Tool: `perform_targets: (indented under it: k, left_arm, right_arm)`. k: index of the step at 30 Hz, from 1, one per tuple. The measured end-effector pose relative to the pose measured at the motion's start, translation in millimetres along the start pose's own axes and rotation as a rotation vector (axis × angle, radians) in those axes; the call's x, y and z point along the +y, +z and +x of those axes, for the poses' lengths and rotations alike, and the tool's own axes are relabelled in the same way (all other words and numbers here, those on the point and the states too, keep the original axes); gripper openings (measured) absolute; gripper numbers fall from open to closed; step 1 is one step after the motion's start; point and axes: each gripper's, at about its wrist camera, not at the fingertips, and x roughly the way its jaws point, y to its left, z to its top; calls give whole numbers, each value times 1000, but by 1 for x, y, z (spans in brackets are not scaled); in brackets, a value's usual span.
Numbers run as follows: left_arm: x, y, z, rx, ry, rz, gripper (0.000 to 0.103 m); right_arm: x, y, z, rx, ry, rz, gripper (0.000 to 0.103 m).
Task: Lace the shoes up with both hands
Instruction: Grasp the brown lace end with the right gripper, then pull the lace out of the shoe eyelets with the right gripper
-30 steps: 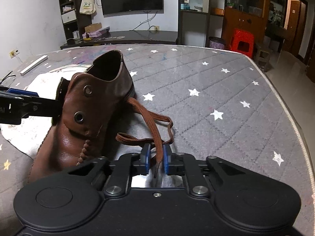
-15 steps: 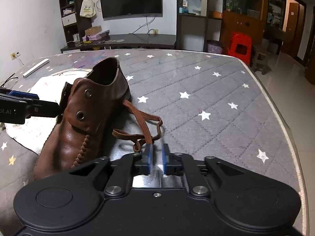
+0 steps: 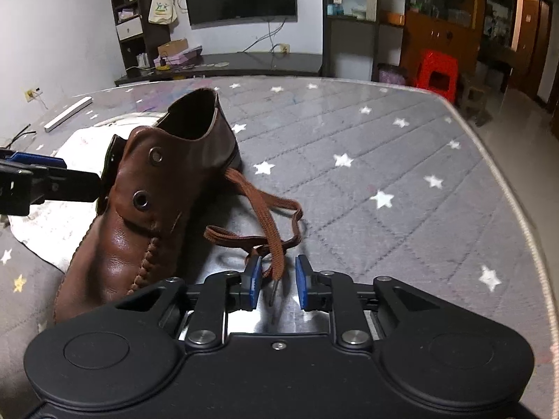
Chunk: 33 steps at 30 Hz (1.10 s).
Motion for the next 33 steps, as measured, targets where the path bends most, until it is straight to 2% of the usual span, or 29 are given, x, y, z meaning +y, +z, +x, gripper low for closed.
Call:
perform_targets:
  k: [4, 12, 15, 22, 24, 26, 33]
  left_arm:
    - [1, -1, 0, 3, 4, -4, 66]
    - [-8, -3, -9, -10, -15, 15, 66]
    - [-12, -3, -16, -22, -25, 26, 66]
    - [-18, -4, -21, -31, -34, 40, 66]
    - [-19, -4, -21, -31, -35, 44, 66]
    - [-20, -4, -21, -30, -36, 47, 66]
    - [-21, -6, -21, -26, -33, 58, 66]
  right_arm:
    - [-4, -3, -6, -3, 2, 8, 4]
    - [-11, -9, -15, -13, -5, 21, 3]
    - [-20, -6, -19, -35, -67, 15, 3]
    - [-60, 1, -81, -110, -273, -21, 3]
    - [-68, 6, -95, -138, -308, -21, 3]
    - [-65, 7, -98, -135, -287, -32, 3]
    - [-13, -17, -59, -38, -20, -7, 3]
